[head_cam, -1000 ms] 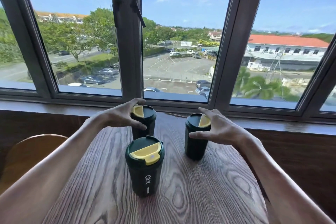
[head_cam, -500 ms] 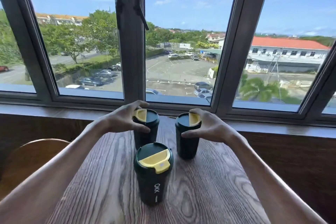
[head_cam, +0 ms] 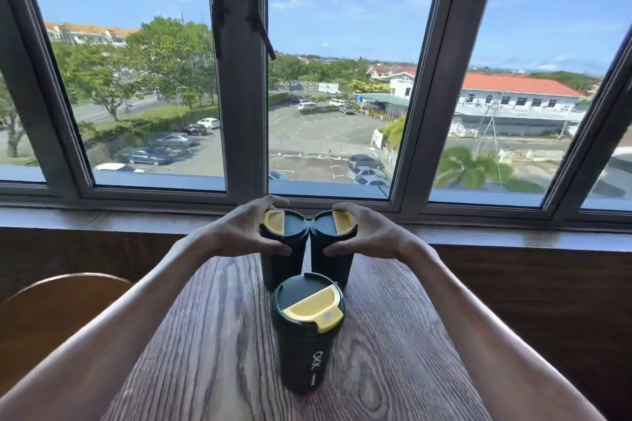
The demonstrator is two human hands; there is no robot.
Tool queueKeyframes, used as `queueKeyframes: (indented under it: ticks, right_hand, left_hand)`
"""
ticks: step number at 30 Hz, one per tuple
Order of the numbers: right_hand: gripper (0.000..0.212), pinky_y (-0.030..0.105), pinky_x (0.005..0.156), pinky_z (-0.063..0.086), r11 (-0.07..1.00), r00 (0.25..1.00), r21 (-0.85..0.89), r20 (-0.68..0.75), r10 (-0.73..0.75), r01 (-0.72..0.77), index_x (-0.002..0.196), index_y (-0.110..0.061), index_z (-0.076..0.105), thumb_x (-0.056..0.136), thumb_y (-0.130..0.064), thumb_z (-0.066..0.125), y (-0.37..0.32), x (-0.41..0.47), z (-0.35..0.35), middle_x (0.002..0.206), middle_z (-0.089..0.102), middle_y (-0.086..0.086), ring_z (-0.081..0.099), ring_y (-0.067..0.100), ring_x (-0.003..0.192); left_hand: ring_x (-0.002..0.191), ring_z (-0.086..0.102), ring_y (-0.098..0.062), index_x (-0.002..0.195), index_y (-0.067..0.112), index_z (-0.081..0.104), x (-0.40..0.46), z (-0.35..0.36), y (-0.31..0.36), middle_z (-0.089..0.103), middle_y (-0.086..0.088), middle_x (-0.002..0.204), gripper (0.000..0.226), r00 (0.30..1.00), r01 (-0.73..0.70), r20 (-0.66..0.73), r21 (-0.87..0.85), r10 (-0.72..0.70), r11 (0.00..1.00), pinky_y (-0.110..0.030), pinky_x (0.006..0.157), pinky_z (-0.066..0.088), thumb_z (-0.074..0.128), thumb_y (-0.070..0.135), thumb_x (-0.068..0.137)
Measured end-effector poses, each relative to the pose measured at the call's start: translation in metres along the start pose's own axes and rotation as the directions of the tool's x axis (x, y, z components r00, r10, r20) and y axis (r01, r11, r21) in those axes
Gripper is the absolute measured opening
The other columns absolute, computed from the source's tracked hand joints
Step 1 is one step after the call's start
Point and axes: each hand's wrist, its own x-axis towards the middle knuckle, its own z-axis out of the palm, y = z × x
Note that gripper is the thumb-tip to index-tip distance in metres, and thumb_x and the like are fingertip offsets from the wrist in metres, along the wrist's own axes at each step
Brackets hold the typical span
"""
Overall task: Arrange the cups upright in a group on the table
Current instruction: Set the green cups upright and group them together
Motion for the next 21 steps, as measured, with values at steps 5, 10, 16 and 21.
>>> queueKeyframes:
  ticks: [5, 10, 16, 21]
  right_hand:
    - [0.103, 0.035, 0.114, 0.032, 1.0, 1.0, 0.014, 0.015, 0.002, -0.002, 0.15, -0.022, 0.03, 0.066, -0.05, 0.083, 0.003, 0.0, 0.001, 0.154, 0.037, 0.001, 0.037, 0.018, 0.138]
    - [0.115, 0.043, 0.117, 0.027, 0.998, 1.0, 0.065, 0.011, -0.014, 0.013, 0.154, -0.033, 0.011, 0.066, -0.051, 0.083, 0.005, -0.002, 0.004, 0.16, 0.019, 0.002, 0.024, 0.02, 0.145]
    - [0.122, 0.047, 0.118, 0.02, 0.984, 0.991, 0.173, -0.134, -0.024, 0.048, 0.153, -0.039, -0.008, 0.07, -0.05, 0.081, 0.016, -0.034, 0.022, 0.161, 0.008, -0.001, 0.017, 0.021, 0.147]
    - [0.102, 0.044, 0.105, 0.046, 0.971, 0.979, 0.24, -0.201, 0.042, 0.007, 0.151, -0.036, 0.02, 0.07, -0.053, 0.079, 0.039, -0.085, 0.047, 0.147, 0.04, 0.002, 0.051, 0.014, 0.125]
  left_hand:
    - [0.126, 0.047, -0.01, 0.138, 0.029, 0.039, 0.004, 0.0, -0.008, 0.051, 0.003, 0.139, 0.089, 1.0, 0.011, 0.012, 0.002, -0.011, 1.0, -0.03, 0.105, 0.04, 0.084, 0.047, 0.063]
    - [0.127, 0.043, -0.008, 0.141, 0.03, 0.034, 0.0, 0.003, -0.007, 0.045, 0.006, 0.141, 0.094, 1.0, 0.004, 0.005, -0.036, -0.004, 0.999, -0.027, 0.102, 0.038, 0.082, 0.051, 0.063]
    - [0.121, 0.037, 0.006, 0.141, 0.031, 0.036, -0.042, 0.017, -0.008, 0.036, 0.014, 0.14, 0.081, 0.955, -0.044, -0.294, -0.05, 0.028, 0.998, -0.028, 0.106, 0.031, 0.074, 0.052, 0.072]
    - [0.11, 0.055, -0.004, 0.129, 0.028, 0.048, -0.11, 0.057, -0.016, 0.051, 0.006, 0.13, 0.057, 0.89, 0.0, -0.45, -0.153, -0.07, 0.988, -0.032, 0.092, 0.05, 0.063, 0.046, 0.077]
